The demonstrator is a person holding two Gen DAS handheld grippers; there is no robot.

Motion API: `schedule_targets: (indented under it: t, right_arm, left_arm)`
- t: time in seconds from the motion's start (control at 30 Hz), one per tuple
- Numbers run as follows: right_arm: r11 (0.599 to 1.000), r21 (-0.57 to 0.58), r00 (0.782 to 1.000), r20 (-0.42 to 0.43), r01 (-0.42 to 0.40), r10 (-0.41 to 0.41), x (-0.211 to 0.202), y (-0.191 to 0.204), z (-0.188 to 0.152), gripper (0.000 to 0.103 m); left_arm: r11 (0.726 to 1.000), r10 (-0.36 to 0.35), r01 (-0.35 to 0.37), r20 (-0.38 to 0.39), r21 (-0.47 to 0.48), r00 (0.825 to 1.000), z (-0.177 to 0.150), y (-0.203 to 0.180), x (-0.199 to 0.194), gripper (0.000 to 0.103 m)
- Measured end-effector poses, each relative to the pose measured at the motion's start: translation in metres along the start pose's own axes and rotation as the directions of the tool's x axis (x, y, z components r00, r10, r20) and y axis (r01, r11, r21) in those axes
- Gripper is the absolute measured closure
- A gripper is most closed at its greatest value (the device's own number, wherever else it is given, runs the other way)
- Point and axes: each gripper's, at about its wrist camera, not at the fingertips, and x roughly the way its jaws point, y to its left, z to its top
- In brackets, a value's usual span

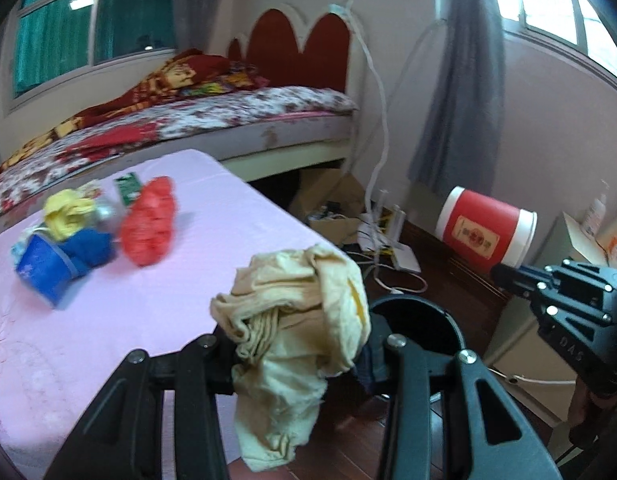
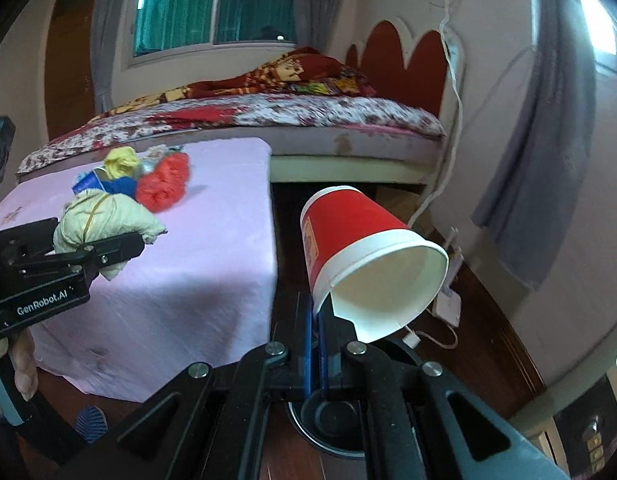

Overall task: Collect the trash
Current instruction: 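Carry both items over the black bucket and open both grippers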

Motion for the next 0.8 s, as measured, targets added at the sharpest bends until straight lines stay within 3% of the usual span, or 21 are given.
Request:
schedule_targets:
  t: [0.33, 0.67, 0.8]
  right_arm:
    - [0.998, 0.057, 0.994, -0.106, 0.019, -0.013, 0.014, -0.051, -0.049, 0.100]
    - [0.997, 0.078, 0.974, -0.227, -0.002, 0.020, 0.046, -0.084, -0.097, 0.100]
    - [0.998, 0.028, 0.960, -0.276, -0.047, 0.053, 0.072, -0.084, -0.112, 0.100]
  left_arm:
    - [0.987, -0.138, 0.144, -0.086, 0.075, 0.987, -0.013, -0.059, 0.040, 0.060]
    - [0.963, -0.224, 0.249, -0.208, 0.103, 0.952, -0.029, -0.090, 0.095, 0.060]
    - [0.956, -0.243, 0.276, -0.259, 0.101, 0.935, -0.040, -0.098, 0.124, 0.060]
